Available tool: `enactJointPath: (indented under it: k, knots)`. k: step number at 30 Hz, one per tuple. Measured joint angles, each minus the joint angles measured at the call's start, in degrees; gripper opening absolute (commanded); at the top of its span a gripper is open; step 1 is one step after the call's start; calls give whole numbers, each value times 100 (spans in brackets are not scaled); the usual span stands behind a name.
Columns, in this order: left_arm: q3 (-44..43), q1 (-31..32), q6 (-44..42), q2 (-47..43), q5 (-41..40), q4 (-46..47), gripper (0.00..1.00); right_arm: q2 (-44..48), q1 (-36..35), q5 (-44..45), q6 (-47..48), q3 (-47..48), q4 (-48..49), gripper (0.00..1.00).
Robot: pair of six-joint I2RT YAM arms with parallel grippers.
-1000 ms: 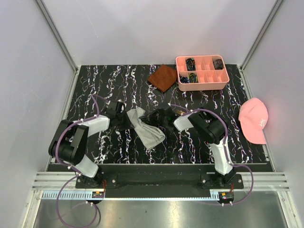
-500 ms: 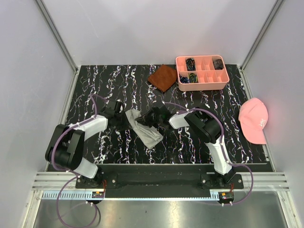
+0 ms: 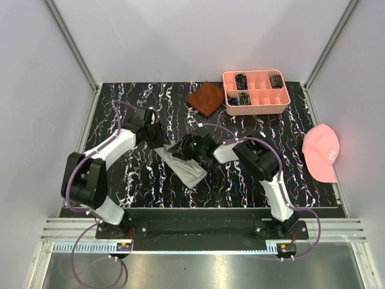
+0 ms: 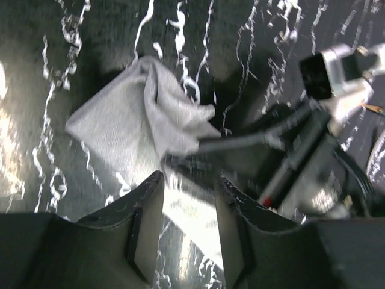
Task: Fold the napkin into a case and place the utensils inside
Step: Fold the 2/3-rectangle-folded napkin at the center of the board.
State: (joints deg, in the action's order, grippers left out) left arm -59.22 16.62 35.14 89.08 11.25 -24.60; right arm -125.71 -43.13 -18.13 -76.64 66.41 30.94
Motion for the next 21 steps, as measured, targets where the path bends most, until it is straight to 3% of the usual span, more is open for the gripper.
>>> enactJointPath:
  k: [4, 8, 12, 15, 16, 17, 18, 21]
  knots:
    - [-219, 0, -4, 468, -13, -79, 49, 4, 0, -168, 579, 44, 17, 43]
    - [-315, -2, 0, 629, -59, -334, 50, 7, 0, -354, 1237, 155, -83, 55]
    - [-522, -42, -7, 584, -144, -588, 55, 111, 20, -409, 1888, 267, -332, 56]
    - [-560, -39, -2, 592, -238, -575, 63, 142, -2, -492, 2496, 433, -651, 51]
    - [-562, -39, 0, 592, -256, -595, 76, 146, -4, -514, 2671, 450, -704, 49]
    - [-568, -35, 7, 597, -273, -619, 77, 153, -4, -538, 2798, 452, -732, 40]
    - [-584, -31, 28, 597, -286, -651, 84, 157, -4, -555, 2946, 452, -765, 36]
    - [-726, -28, 107, 671, -313, -785, 86, 157, -4, -570, 3309, 457, -879, 30]
